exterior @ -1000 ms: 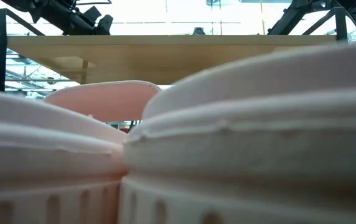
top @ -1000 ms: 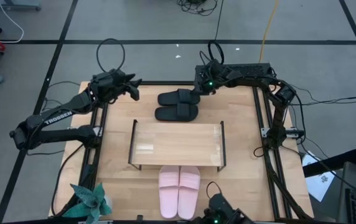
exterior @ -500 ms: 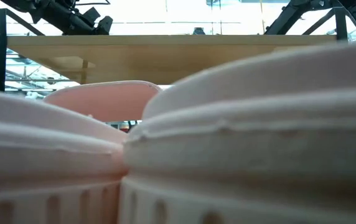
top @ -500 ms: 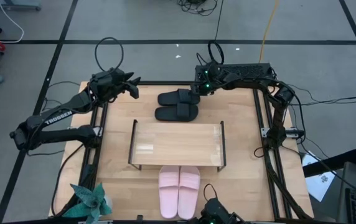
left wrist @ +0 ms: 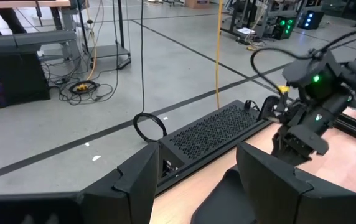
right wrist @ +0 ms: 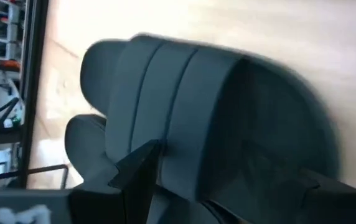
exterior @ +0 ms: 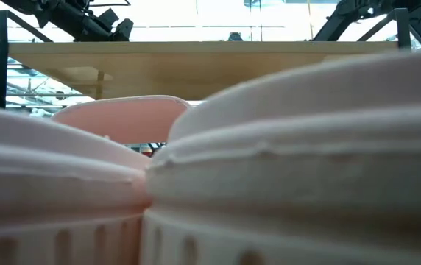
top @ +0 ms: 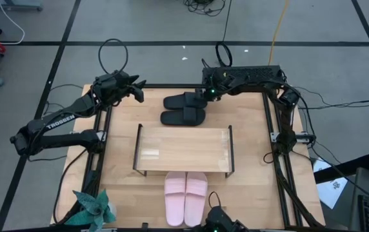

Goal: Pick and place slides into the shelf
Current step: Put the top black slide on the shelf

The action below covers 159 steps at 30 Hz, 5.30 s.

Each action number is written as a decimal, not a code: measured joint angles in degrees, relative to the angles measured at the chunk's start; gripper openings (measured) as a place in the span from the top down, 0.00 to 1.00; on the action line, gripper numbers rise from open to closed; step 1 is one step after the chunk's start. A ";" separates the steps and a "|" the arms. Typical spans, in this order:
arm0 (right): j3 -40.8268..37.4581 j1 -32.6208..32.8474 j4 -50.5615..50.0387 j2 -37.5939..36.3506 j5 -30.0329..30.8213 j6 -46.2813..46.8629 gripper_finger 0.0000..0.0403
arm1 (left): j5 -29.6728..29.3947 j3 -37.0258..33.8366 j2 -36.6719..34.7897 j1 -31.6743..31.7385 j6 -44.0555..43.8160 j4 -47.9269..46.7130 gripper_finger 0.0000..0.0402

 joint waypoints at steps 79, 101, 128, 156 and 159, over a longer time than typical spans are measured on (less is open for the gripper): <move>4.98 -1.57 3.48 -31.28 -28.27 5.77 1.00 | 21.32 -0.02 -0.02 -0.14 -9.33 4.59 0.47; 8.11 13.10 -5.03 -31.06 -49.87 3.81 1.00 | 36.08 -0.02 -0.07 -9.93 -27.92 12.18 0.47; 8.15 24.66 -7.71 -23.20 -58.50 2.54 1.00 | 27.91 -0.02 -0.02 -22.05 -26.86 8.52 0.47; 8.10 21.70 -18.48 -23.00 -37.02 -17.24 1.00 | 24.94 -0.07 3.45 -29.79 -38.52 17.93 0.47; 8.09 22.01 -18.43 -23.00 -36.16 -17.63 1.00 | 25.25 -0.04 4.48 -30.36 -38.89 17.71 0.47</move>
